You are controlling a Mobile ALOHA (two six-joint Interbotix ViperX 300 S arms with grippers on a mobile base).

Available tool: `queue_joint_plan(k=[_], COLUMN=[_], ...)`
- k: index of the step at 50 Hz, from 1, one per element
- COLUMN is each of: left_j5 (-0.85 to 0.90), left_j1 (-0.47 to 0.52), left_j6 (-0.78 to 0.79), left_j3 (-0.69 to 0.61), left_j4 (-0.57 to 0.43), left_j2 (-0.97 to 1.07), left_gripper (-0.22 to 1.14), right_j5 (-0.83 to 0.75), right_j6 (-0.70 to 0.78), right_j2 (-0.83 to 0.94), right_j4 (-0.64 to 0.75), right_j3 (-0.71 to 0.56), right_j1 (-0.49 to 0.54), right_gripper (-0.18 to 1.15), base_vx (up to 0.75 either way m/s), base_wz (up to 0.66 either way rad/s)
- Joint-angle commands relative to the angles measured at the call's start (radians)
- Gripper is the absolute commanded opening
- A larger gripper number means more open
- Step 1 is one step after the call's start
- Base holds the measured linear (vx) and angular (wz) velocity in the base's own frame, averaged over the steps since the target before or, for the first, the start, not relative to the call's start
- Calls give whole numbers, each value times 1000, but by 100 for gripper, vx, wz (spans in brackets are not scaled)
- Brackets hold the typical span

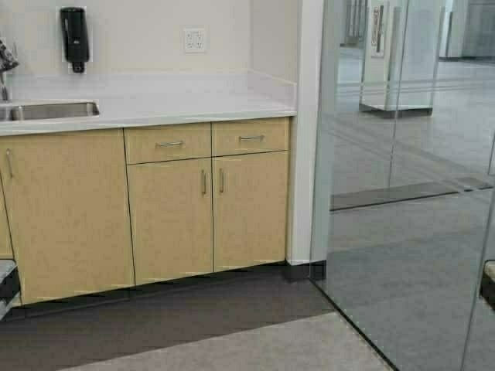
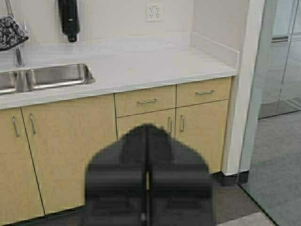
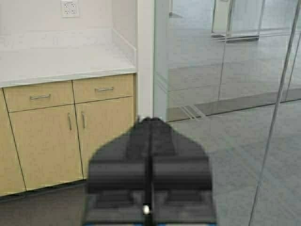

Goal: Get the cloth and wipe up the spill under the wine glass

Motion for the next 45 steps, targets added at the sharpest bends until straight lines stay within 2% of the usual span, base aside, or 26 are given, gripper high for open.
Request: queue_joint_plan(k=[1,7,45], left_j5=[67,77,46], left_j1=[-6,-6,-6], left_j6=[-38,-43,-55], left_j3=[0,-14,-17], left_j4=[-9,0,2], left_j2=[-15,-11,-11], left_gripper=[-3,3,2], right_j5=[-5,6,26], right_j6=[0,-2,2], right_j2=[14,14,3], right_j4=[2,0,-12], right_j3=[2,-3,-20], right_j1=[5,5,-15], right_gripper=[1,6,6], base_vx=[1,1,10], base_wz=[-2,-3,-2])
